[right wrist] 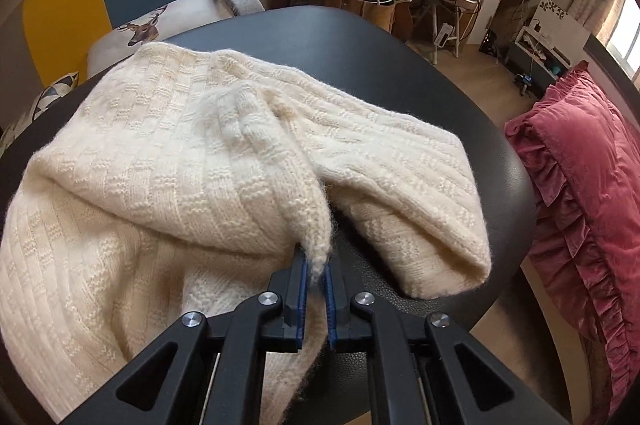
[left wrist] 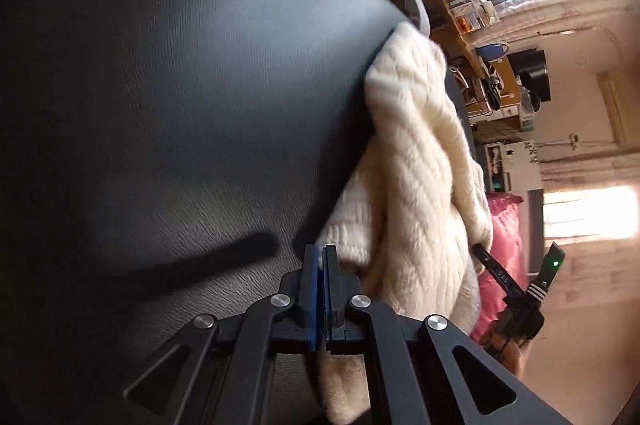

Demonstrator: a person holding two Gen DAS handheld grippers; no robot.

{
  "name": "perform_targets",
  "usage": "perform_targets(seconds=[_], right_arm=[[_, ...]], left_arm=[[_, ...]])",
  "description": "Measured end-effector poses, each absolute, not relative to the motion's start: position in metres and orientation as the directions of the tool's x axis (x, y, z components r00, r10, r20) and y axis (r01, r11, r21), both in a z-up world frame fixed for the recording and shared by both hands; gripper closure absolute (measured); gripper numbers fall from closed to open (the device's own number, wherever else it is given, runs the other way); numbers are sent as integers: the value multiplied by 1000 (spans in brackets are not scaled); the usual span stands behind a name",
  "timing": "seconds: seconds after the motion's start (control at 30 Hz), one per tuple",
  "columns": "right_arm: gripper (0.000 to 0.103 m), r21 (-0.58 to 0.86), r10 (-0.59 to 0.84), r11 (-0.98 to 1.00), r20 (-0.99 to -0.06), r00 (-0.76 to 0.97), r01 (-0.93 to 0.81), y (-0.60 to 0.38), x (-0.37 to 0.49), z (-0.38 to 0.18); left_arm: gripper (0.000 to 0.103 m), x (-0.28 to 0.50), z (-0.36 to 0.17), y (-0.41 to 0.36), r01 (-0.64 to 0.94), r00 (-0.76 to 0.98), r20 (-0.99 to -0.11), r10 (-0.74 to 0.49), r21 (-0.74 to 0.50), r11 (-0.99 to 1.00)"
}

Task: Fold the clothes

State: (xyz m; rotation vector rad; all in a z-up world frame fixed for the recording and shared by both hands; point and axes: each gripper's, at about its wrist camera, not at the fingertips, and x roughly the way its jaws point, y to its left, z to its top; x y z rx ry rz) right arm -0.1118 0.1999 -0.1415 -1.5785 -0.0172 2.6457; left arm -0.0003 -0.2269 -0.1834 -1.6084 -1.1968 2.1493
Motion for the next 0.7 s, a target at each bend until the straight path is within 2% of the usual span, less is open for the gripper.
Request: perform_targets(seconds=[0.27, 0.43, 0.47, 0.5, 0.53, 0.57, 0.6, 0.7], right_arm=[[95, -75, 77, -997, -875, -478, -24, 195, -105, -155], [94, -70, 78, -997, -883, -462, -33, 205, -106, -167], [93, -71, 78, -997, -883, -462, -33, 205, -107, -168], [92, -73, 79, -997, -882, -464, -31, 204, -108, -168], [91, -76, 81, -997, -881, -466, -29, 203, -108, -168], [91, -78, 82, -997, -880, -468, -28, 202, -109, -168], [91, -81, 84, -996, -879, -470, -27, 201, -109, -168], [91, -90, 91, -996, -876, -474, -24, 197, -109, -167]], left_arm=[[96, 4, -212, -225, 414, -425, -525, 737, -837, -358], [95, 32, -218, -242, 431, -527, -425, 736, -880, -200], [91, 38, -219, -245, 432, -546, -405, 733, -886, -168], [77, 42, -217, -246, 422, -564, -391, 727, -894, -153], [68, 48, -213, -247, 413, -579, -382, 721, -899, -145], [45, 53, -210, -248, 404, -593, -373, 714, -904, -137], [31, 55, -208, -248, 403, -601, -369, 709, -906, -129], [29, 58, -202, -247, 411, -612, -393, 687, -900, -148]])
